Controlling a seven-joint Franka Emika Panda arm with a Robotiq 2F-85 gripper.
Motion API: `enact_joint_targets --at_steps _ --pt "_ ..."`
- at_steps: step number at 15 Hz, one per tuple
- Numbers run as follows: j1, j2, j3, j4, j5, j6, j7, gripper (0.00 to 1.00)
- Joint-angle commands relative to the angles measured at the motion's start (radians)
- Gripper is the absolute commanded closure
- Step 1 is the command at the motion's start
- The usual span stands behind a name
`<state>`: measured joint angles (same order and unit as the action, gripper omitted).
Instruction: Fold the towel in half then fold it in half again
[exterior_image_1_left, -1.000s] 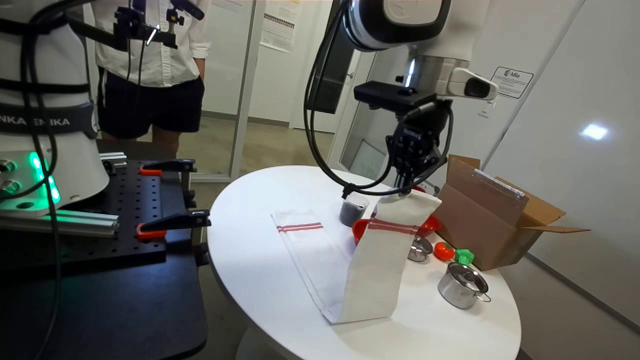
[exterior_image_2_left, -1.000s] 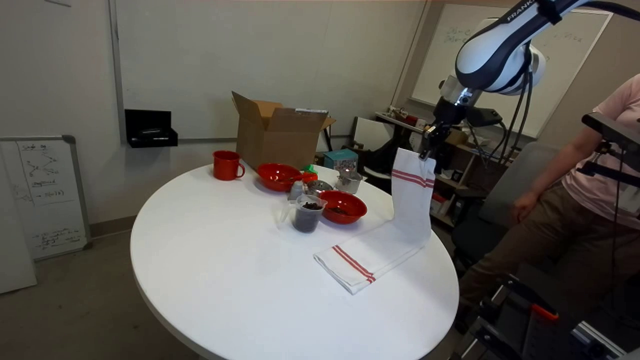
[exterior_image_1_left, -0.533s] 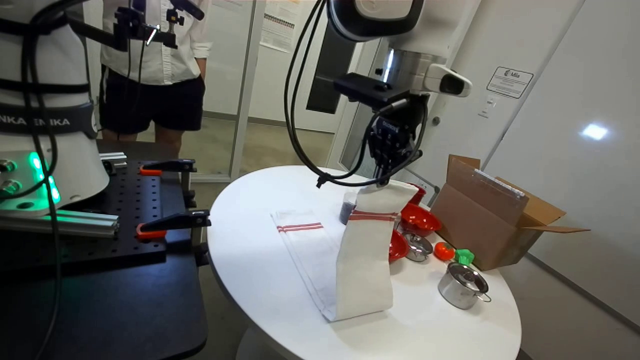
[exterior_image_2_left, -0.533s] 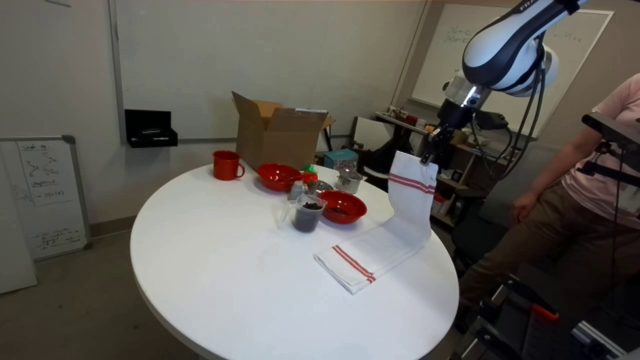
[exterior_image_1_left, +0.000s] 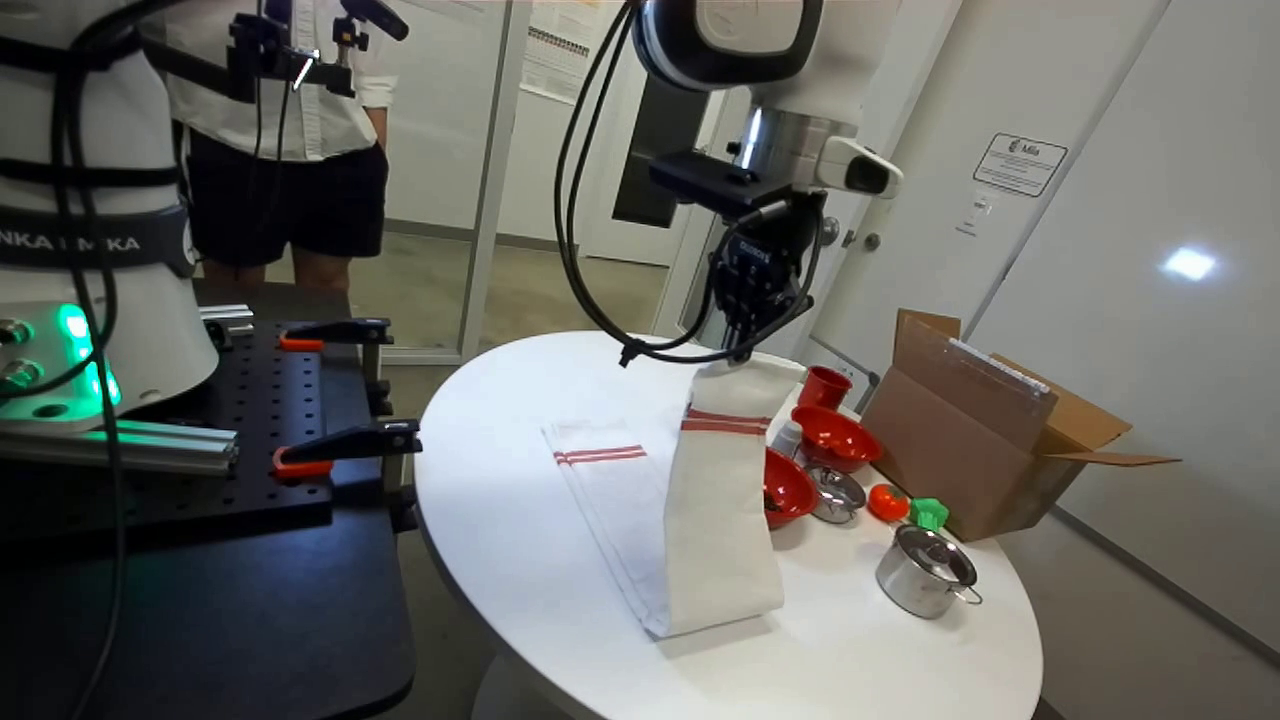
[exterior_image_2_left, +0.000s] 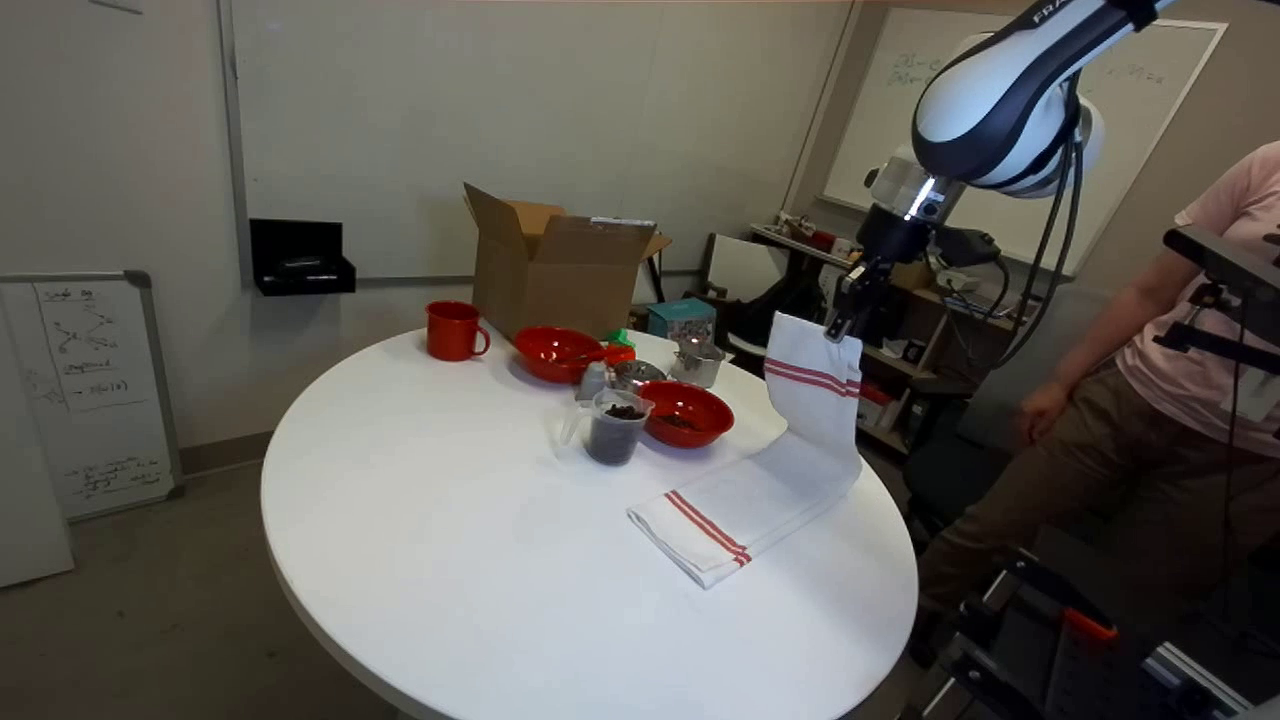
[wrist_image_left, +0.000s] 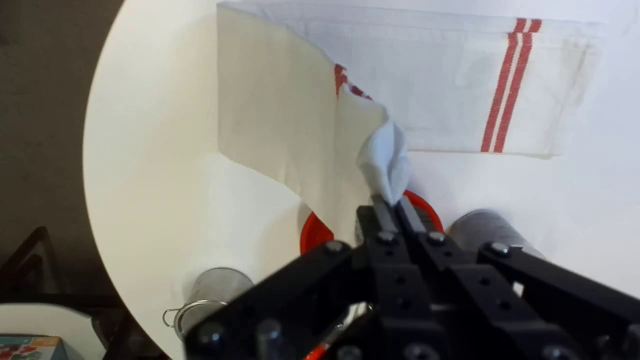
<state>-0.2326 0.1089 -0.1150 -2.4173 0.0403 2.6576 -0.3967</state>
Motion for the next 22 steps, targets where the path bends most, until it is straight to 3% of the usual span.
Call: enact_joint_targets --at_steps 1,5,9,16,22 --pt "0.044 0.001 0.018 -0.042 0.005 0.02 0.023 0.99" --pt "0.077 0.015 0.056 -0.075 0.047 0.048 0.025 0.99" --pt "0.086 0.08 0.118 -0.062 0.158 0.119 -0.01 0.99" --pt "0.012 0.21 0.3 0.011 0.375 0.167 -0.147 0.99" --pt "-0.036 0.248 0.379 0.005 0.399 0.166 -0.212 0.99"
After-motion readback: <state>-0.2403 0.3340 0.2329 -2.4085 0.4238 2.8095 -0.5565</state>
